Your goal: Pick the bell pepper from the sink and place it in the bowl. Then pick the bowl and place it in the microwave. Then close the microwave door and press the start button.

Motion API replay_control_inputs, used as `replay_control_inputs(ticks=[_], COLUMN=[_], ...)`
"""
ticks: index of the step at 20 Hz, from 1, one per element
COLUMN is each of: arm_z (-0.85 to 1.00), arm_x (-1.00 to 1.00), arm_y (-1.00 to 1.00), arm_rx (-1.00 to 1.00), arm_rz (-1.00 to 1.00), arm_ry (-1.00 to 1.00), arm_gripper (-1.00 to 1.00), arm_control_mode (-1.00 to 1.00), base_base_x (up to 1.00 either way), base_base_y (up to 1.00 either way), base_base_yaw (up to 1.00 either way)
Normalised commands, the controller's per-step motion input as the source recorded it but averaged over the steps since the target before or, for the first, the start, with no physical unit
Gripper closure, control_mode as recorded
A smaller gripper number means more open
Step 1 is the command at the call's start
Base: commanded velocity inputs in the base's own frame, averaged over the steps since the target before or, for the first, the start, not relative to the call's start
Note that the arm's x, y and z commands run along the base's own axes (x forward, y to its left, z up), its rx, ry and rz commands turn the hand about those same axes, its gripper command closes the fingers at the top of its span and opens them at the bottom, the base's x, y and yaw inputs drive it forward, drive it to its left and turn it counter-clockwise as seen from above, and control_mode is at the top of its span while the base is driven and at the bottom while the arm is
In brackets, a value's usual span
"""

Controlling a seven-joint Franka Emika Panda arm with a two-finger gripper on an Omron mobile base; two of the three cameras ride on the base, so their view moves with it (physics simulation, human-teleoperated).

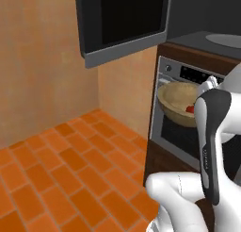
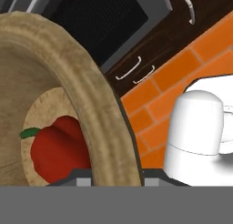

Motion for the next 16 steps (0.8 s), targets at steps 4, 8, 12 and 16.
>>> replay_control_inputs(ticks=[4, 8, 12, 16], arm_z=[0.0, 0.0, 0.0, 0.28], arm_x=[0.0, 0.0, 0.0, 0.0], arm_y=[0.0, 0.0, 0.0, 0.12], arm_rx=[0.0, 0.0, 0.0, 0.0], arm_rz=[0.0, 0.0, 0.0, -0.21], arm_ry=[0.0, 0.0, 0.0, -0.1], arm_gripper=[1.0, 1.0, 1.0, 1.0], arm_control_mode=[1.0, 1.0, 1.0, -1.0], base_base_x=[0.02, 0.01, 0.05, 0.0], base_base_y=[0.0, 0.06, 0.29, 0.08], base_base_yaw=[-0.16, -0.44, -0.41, -0.08])
